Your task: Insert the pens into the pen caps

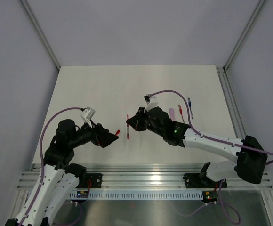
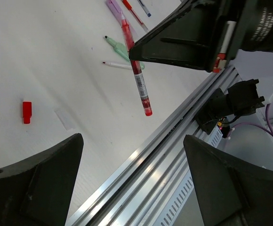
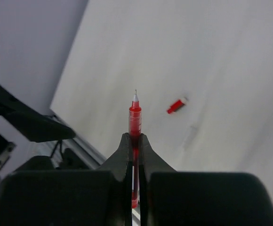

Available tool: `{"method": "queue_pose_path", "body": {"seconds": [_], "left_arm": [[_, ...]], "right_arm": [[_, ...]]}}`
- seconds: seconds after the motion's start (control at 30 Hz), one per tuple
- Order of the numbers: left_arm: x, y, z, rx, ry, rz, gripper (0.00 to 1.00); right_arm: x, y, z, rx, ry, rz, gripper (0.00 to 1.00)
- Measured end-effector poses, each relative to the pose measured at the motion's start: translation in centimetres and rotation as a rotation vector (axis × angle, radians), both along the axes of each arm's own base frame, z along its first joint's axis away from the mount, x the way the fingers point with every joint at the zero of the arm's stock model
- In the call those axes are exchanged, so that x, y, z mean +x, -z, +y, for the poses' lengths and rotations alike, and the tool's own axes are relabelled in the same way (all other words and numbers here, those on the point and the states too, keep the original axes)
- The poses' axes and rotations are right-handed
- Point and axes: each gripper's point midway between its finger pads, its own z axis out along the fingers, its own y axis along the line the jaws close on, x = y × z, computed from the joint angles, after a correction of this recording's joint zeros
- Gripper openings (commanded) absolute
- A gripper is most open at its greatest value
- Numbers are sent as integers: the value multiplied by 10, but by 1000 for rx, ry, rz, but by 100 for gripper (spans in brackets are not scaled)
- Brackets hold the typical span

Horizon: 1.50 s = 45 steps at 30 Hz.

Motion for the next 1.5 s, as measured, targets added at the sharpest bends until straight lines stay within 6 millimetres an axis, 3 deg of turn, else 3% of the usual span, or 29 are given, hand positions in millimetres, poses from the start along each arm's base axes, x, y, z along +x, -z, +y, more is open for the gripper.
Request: {"method": "queue_pose_path", "body": {"seconds": [0.1,0.33,0.63,0.73,0.77,0.87,1.03,1.1,1.23,1.33,1.4,1.5], "left_arm": [[-1,-5,-2,-13,14,-22,78],[-4,-10,-5,-34,40,-31,51],[-6,-12,-8,-44,59,-27,27],[-7,-12,-8,-48,65,-29,10],[-7,-13,-8,-48,66,-33,0],[-8,-14,-8,-49,64,-42,0],[-10,-19,-5,-48,49,-76,0],[-8,-20,-2,-44,30,-90,0],[-3,-17,4,-27,-12,-92,0],[2,-14,8,-16,-44,-87,0],[2,-14,10,-12,-55,-85,0],[2,-16,12,-10,-69,-103,0]], "right_arm": [[-8,-31,21,119,-14,-48,0],[-35,-50,58,218,-74,-76,0],[-55,-66,73,253,-110,-116,0],[-55,-67,73,247,-108,-127,0],[-55,-67,73,244,-110,-130,0],[-54,-68,73,234,-114,-140,8],[-59,-74,71,196,-143,-166,43],[-62,-74,63,156,-152,-173,50],[-69,-76,40,95,-155,-171,53],[-74,-75,22,84,-146,-163,46],[-75,-64,13,61,-131,-146,41],[-73,-30,13,-33,-118,-92,39]]}}
